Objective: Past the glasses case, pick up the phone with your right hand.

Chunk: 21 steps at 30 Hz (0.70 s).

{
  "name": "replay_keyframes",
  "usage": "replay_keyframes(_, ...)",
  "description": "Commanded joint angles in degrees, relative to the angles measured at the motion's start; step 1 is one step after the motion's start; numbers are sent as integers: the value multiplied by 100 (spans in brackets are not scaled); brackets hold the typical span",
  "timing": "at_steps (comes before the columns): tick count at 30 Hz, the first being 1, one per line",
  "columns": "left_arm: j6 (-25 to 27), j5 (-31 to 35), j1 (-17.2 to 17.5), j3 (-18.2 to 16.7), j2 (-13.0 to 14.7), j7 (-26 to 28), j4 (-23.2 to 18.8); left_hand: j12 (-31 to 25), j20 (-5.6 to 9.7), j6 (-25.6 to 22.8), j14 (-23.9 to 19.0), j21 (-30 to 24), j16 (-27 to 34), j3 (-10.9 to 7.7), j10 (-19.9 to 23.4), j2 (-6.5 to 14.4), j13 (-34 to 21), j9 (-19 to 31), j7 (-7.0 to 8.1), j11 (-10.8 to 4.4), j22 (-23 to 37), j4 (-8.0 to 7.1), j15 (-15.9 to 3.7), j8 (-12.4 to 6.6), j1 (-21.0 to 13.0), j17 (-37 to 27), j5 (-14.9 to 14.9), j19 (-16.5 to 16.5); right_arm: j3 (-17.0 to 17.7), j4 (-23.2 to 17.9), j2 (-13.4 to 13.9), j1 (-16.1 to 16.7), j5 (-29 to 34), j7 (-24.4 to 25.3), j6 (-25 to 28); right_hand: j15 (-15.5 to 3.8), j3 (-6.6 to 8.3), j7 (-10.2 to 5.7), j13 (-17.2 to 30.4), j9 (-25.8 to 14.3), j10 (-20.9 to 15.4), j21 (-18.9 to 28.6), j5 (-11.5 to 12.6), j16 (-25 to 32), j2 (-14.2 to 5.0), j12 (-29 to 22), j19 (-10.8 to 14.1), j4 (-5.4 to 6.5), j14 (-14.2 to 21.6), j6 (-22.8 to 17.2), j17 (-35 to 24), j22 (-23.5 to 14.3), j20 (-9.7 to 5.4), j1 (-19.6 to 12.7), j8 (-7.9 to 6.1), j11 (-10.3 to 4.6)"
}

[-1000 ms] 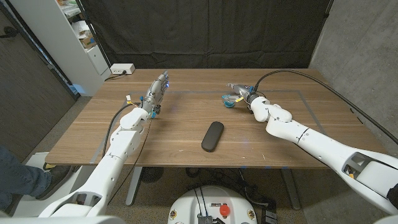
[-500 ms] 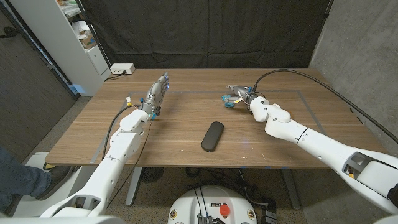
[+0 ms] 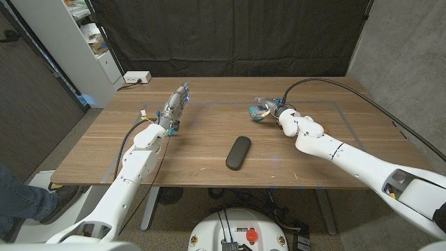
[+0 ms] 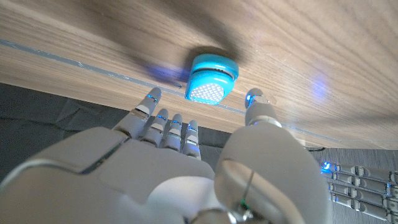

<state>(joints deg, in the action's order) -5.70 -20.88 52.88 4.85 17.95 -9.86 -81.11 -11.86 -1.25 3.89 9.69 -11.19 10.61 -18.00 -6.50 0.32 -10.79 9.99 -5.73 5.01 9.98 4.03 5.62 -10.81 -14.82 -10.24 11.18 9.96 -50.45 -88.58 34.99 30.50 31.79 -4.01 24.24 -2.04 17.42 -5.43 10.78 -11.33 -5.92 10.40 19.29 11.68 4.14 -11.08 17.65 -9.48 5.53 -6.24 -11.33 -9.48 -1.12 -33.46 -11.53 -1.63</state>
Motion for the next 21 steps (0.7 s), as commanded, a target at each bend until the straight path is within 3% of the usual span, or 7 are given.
replay_keyframes(1, 26, -12, 16, -20, 21, -11, 44, -6, -4, 9, 33, 6, 3, -18, -51, 14, -26, 29, -22, 10, 31, 31, 54, 3, -33, -13, -16, 107, -117, 304, -156, -153, -3, -117, 28, 50, 34, -13, 22, -21, 15, 10, 42, 12, 22, 9, 10, 16, 42, -16, -25, -11, 97, -84, -17, 48)
replay_keyframes(13, 41, -18, -54, -14, -2, -65, 179, -8, -44, 7, 34, 6, 5, -15, -48, 18, -26, 29, -11, 0, 31, 41, 66, 3, -36, -13, -18, 117, -185, 440, -204, -255, -53, -212, 102, 115, 29, -15, 25, -24, 79, 12, 70, 0, 51, 23, -8, 38, -1, 76, -31, -12, 199, -104, 15, 64)
replay_keyframes(21, 45, -4, -109, 15, -24, -111, 240, -9, -69, 6, 37, 9, 5, -12, -49, 21, -26, 29, -7, 0, 31, 48, 86, 2, -38, -14, -19, 131, -206, 562, -245, -305, -149, -239, 75, 86, 31, -16, 27, -27, 46, 59, 92, 33, 55, 2, 112, 58, 76, 33, -37, -13, 205, -116, -8, 64)
